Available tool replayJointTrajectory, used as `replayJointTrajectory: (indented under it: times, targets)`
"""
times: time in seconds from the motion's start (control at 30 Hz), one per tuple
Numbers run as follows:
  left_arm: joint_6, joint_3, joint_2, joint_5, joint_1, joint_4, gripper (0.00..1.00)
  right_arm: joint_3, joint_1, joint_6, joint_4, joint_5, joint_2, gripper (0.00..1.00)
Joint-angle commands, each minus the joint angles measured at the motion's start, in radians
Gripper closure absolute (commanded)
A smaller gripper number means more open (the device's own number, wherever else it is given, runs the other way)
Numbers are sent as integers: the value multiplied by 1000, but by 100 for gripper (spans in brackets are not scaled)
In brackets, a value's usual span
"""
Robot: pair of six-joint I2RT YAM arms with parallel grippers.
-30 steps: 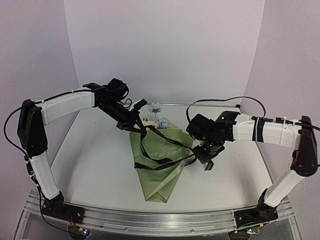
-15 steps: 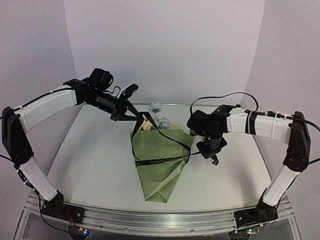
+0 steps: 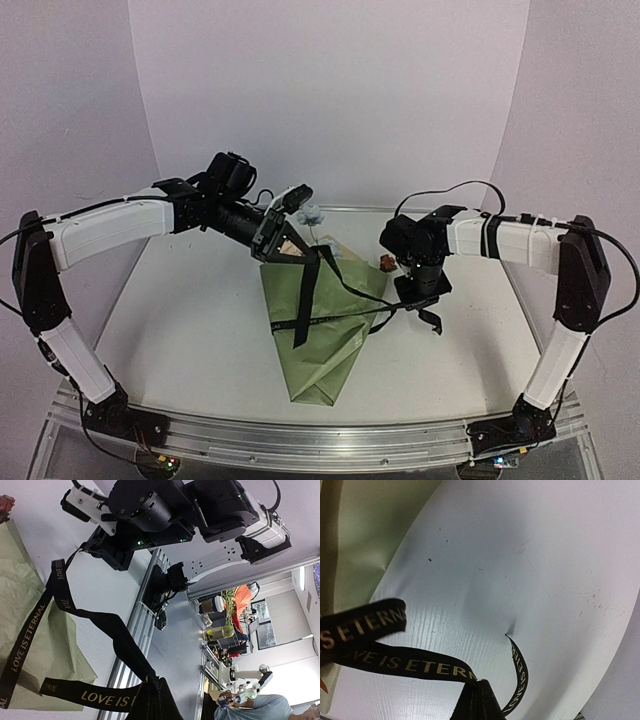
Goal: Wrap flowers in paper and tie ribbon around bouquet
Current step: Cross the ribbon over the folded bouquet.
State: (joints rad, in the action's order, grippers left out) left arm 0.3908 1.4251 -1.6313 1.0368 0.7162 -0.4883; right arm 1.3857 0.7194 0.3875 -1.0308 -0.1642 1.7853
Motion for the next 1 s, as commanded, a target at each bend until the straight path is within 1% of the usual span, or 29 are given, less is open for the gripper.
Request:
replayJointTrajectory:
  times: [0.0, 0.1, 0.2, 0.23, 0.27, 0.33, 0.37, 0.47, 0.57, 0.63, 0.7, 0.8, 0.83, 0.97]
  targets:
    - [-16, 66, -33, -21, 17, 181, 100, 28, -31, 76, 33, 46, 22, 100]
    - [-34, 16, -23, -38, 29, 267, 100, 17, -41, 100, 46, 55, 23, 99]
    - [-92, -54, -15, -80, 31, 339, 100, -3, -42, 111, 63, 55, 16, 91]
    - [-113, -53, -27, -85, 31, 340, 100, -10, -43, 114, 70, 59, 12, 86]
    - [-129, -43, -45, -79, 31, 334, 100, -16, -43, 115, 73, 62, 7, 78]
    - [-137, -18, -78, -61, 31, 328, 100, -44, -43, 114, 95, 72, -19, 58]
    - [-133, -6, -91, -49, 31, 331, 100, -69, -42, 111, 120, 75, -41, 51]
    - [-121, 16, -113, -22, 31, 339, 100, -179, -42, 96, 235, 85, -163, 43]
    - [-122, 34, -132, 2, 31, 310, 100, -354, -41, 78, 478, 155, -303, 38]
    - [-115, 45, -143, 23, 31, 297, 100, -445, -24, 54, 643, 234, -382, 35]
    - [-110, 56, -158, 43, 31, 279, 100, -479, 8, 27, 752, 288, -409, 33]
    - [-98, 75, -179, 82, 31, 259, 100, -476, 58, 0, 882, 404, -382, 33]
    - [-97, 84, -186, 100, 31, 244, 100, -483, 74, -9, 953, 427, -365, 33]
    - [-79, 99, -202, 130, 31, 222, 100, -495, 150, -105, 1192, 441, -283, 33]
